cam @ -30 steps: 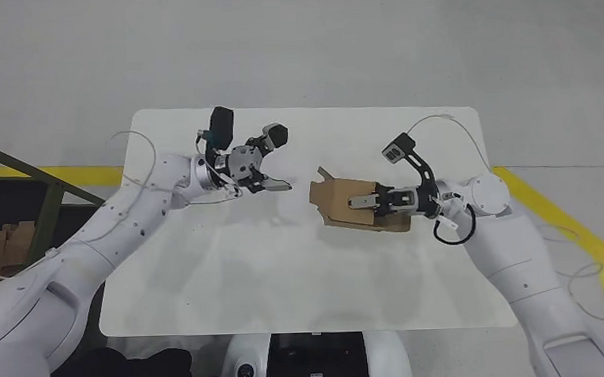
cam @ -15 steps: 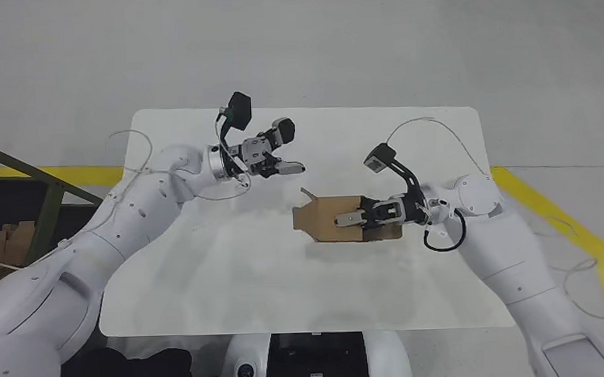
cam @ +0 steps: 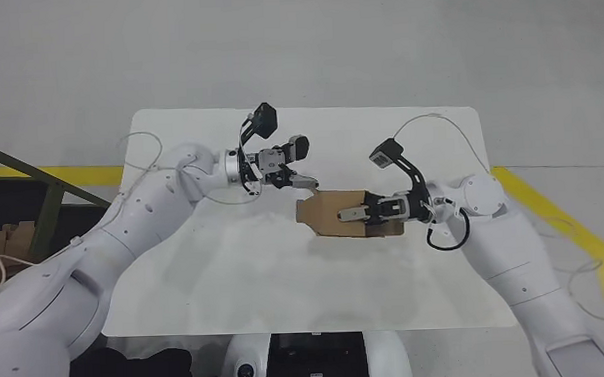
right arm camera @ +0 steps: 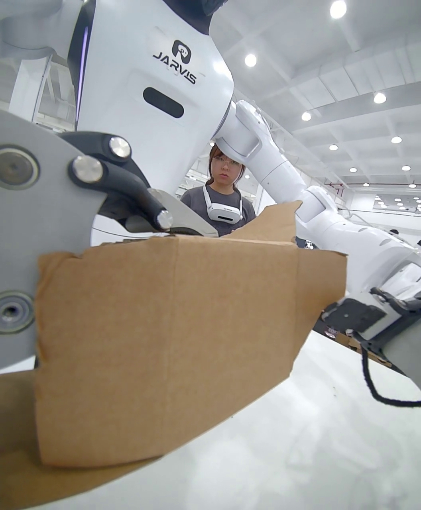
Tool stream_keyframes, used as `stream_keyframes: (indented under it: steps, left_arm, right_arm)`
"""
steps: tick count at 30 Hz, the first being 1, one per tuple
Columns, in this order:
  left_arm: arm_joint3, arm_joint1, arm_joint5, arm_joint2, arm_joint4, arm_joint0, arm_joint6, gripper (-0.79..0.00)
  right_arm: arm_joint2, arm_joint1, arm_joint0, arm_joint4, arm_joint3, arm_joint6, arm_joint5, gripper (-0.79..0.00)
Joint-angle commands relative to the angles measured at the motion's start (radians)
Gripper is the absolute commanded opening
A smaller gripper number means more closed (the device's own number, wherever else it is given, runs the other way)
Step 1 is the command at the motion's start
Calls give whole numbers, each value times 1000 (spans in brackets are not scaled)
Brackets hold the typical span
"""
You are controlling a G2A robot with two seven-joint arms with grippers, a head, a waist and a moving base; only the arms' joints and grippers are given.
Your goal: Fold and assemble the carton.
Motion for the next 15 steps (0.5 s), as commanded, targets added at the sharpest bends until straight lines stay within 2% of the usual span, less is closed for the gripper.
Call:
stream_keyframes:
  steps: [1,15]
  left_arm:
    - [-16,2,0,-3,6,2,-19,0]
    - [-82,18,0,-22,44,30,-55,0]
  right_arm:
    - [4,2,-1,5,6,-3,-3,-785]
    - [5,7,0,17,11,-12,-12,-785]
